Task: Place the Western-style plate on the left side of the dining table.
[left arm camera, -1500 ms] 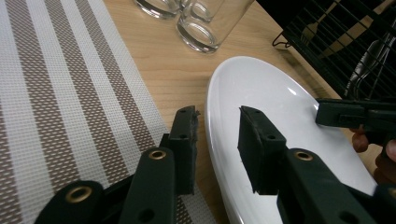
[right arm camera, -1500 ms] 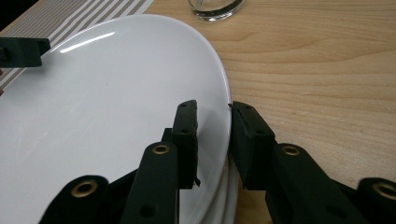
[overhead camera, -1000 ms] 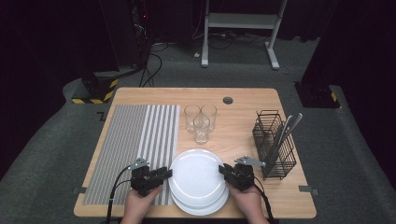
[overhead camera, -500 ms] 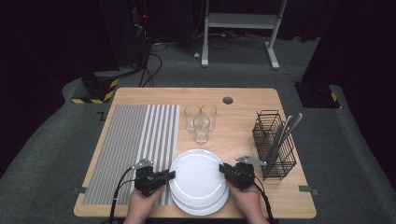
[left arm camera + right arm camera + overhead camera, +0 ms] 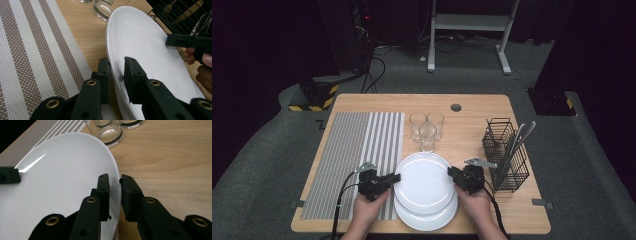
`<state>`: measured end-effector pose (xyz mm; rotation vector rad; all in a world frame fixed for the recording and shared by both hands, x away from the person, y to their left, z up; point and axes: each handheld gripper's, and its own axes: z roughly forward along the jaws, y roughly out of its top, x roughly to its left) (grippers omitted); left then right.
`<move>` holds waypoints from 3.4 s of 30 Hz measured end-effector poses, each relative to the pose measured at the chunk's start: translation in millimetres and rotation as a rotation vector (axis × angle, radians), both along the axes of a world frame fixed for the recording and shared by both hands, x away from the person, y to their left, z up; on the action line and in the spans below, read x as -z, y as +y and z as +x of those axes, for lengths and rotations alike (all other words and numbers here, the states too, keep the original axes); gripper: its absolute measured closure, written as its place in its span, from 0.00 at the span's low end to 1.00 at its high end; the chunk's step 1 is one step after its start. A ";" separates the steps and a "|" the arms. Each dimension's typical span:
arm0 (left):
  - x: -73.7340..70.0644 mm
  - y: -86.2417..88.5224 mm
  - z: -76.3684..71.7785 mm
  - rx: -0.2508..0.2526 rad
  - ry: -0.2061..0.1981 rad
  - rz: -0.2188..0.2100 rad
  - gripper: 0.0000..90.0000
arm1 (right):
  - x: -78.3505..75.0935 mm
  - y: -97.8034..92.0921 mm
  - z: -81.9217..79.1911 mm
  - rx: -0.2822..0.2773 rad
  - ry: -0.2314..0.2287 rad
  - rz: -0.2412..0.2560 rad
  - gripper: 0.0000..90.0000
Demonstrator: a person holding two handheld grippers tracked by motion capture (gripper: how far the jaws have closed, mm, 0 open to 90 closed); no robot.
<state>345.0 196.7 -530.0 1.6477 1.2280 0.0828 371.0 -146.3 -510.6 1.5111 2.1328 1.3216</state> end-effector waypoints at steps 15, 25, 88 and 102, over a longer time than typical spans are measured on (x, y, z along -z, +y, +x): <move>4.3 -0.8 -1.1 -0.009 -0.025 -0.001 0.82 | 1.5 -0.2 1.5 -0.013 -0.009 -0.018 0.63; 4.3 -1.1 -1.7 -0.011 -0.032 0.006 0.82 | 8.7 -7.9 -27.2 -0.030 0.031 0.009 0.56; 0.3 -23.7 -31.5 0.024 -0.056 0.145 0.64 | 19.8 -3.7 -37.6 -0.041 -0.039 0.013 0.65; -8.6 -27.9 -40.5 0.018 -0.152 0.138 0.69 | 18.5 -7.1 -41.6 -0.035 -0.087 0.049 0.69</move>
